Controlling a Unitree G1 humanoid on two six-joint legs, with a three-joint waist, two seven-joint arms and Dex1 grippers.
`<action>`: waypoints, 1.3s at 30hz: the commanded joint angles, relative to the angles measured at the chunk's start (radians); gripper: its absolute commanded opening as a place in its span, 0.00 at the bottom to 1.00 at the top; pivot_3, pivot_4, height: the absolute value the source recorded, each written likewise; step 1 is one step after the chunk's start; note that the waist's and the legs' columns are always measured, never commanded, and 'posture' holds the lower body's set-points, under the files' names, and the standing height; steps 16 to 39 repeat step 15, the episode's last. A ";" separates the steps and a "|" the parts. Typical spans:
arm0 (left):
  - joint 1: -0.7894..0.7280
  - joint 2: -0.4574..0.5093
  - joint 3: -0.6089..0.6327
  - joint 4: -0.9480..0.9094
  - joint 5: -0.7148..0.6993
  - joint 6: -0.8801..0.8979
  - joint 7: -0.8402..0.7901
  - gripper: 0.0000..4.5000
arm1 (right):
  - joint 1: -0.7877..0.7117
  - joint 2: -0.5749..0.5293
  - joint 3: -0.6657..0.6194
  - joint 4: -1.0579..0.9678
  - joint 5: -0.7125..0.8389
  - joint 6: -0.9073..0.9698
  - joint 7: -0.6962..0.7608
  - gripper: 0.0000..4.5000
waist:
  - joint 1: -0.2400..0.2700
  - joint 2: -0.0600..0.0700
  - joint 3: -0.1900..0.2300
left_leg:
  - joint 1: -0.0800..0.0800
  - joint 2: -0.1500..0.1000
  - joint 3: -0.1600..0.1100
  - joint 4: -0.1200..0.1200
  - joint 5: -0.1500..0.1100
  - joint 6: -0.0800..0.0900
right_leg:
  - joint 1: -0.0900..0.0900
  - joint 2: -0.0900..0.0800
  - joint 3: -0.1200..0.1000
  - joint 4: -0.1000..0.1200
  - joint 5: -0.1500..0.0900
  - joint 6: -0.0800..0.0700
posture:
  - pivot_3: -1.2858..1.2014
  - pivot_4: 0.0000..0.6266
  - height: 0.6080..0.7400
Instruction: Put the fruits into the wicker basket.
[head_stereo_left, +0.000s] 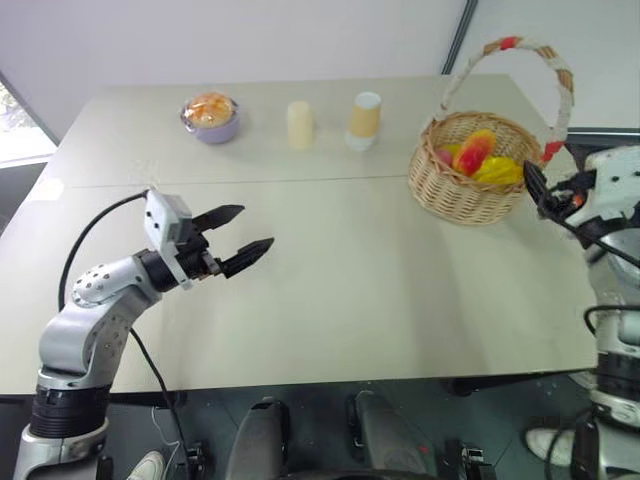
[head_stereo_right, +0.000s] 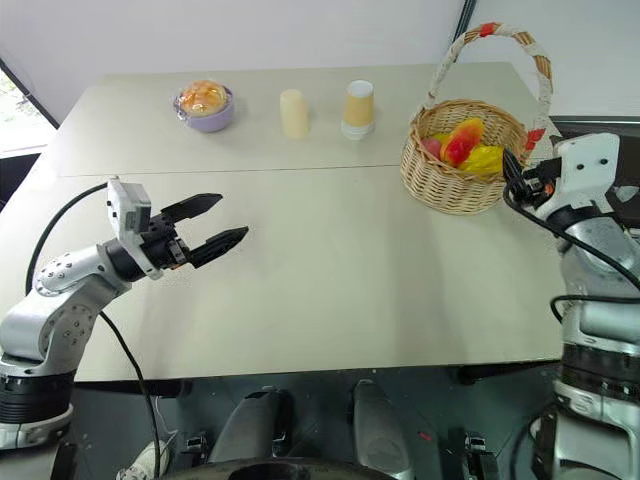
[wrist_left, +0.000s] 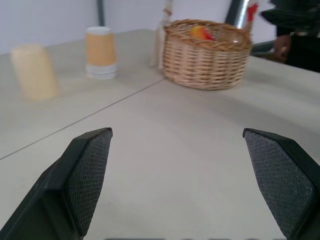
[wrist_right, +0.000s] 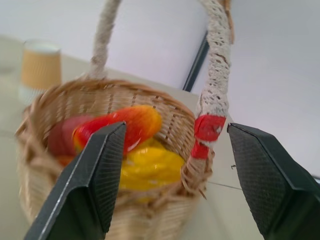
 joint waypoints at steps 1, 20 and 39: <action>0.018 0.009 0.061 0.020 0.073 -0.063 0.063 1.00 | 0.060 -0.018 0.050 -0.172 0.113 0.012 0.163 0.74 | -0.005 0.000 0.000 | 0.000 0.000 0.000 0.000 0.000 0.000 | 0.000 0.000 0.000 0.000 0.000 0.000 | 0.52 0.24 1.00; 0.248 -0.077 0.167 0.006 0.119 -0.124 0.196 1.00 | -0.048 0.123 0.260 0.035 0.111 -0.022 0.290 0.74 | 0.016 -0.001 0.000 | 0.005 0.003 0.000 0.000 0.000 0.000 | 0.006 -0.001 0.000 -0.001 0.000 0.000 | 0.52 0.24 1.00; 0.248 -0.077 0.167 0.006 0.119 -0.124 0.196 1.00 | -0.048 0.123 0.260 0.035 0.111 -0.022 0.290 0.74 | 0.016 -0.001 0.000 | 0.005 0.003 0.000 0.000 0.000 0.000 | 0.006 -0.001 0.000 -0.001 0.000 0.000 | 0.52 0.24 1.00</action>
